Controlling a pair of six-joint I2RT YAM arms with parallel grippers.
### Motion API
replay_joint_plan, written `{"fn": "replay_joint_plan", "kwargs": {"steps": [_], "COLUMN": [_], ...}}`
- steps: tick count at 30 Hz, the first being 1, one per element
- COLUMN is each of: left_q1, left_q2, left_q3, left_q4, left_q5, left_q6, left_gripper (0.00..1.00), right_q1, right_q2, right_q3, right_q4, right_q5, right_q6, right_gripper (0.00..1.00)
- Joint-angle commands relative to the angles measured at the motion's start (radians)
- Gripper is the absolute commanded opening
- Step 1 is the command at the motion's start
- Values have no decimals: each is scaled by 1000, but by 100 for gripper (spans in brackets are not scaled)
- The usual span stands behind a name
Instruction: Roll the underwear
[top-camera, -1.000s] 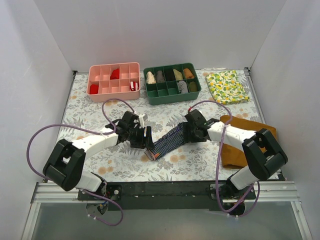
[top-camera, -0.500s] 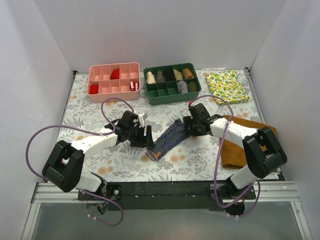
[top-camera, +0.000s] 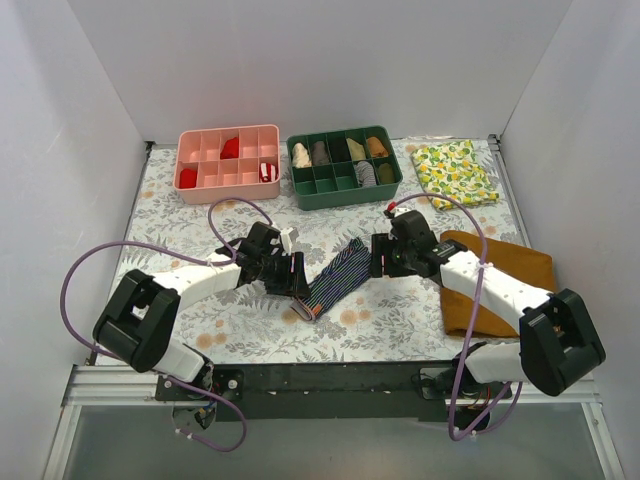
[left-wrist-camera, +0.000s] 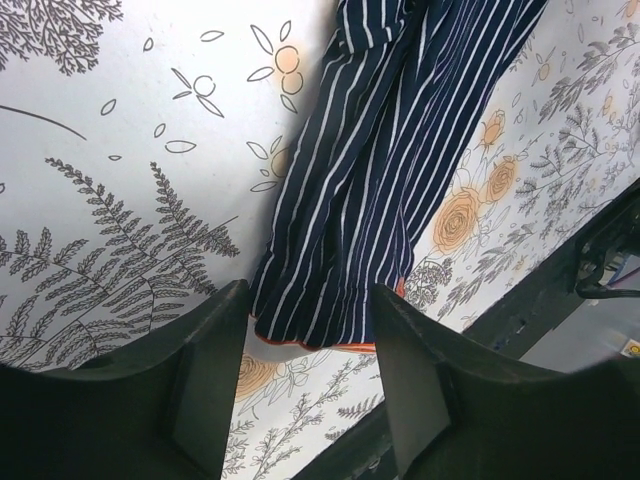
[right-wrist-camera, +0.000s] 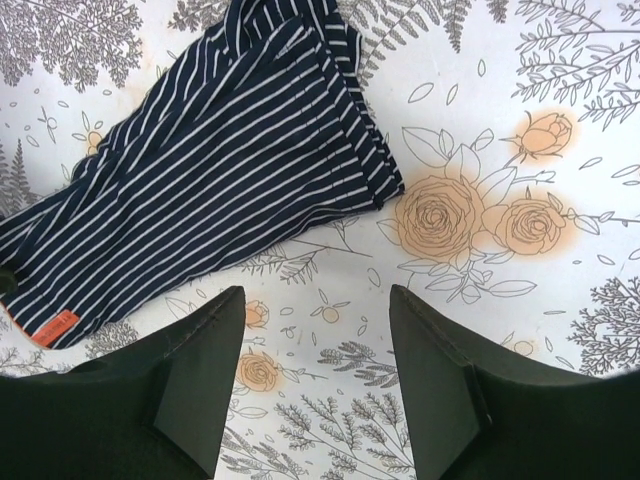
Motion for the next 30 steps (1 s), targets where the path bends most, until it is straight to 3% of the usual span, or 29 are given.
{"fn": "replay_joint_plan", "kwargs": {"steps": [1, 7, 10, 20, 30], "left_q1": [-4, -4, -4, -4, -4], "left_q2": [-35, -42, -57, -137, -152], "left_q3": [25, 16, 16, -47, -142], "left_q4": [27, 14, -2, -43, -28], "left_q5": [15, 46, 46, 43, -55], "left_q6": [2, 0, -9, -100, -173], "left_gripper": [46, 23, 20, 19, 20], "right_q1": [0, 0, 0, 0, 5], "right_q2": [-46, -55, -61, -15, -20], "right_q3": [-31, -63, -68, -68, -66], "right_q4": [-10, 0, 3, 21, 30], "right_q5": [-15, -54, -64, -94, -109], "right_q6": [24, 39, 44, 55, 51], "right_gripper": [67, 66, 66, 65, 65]}}
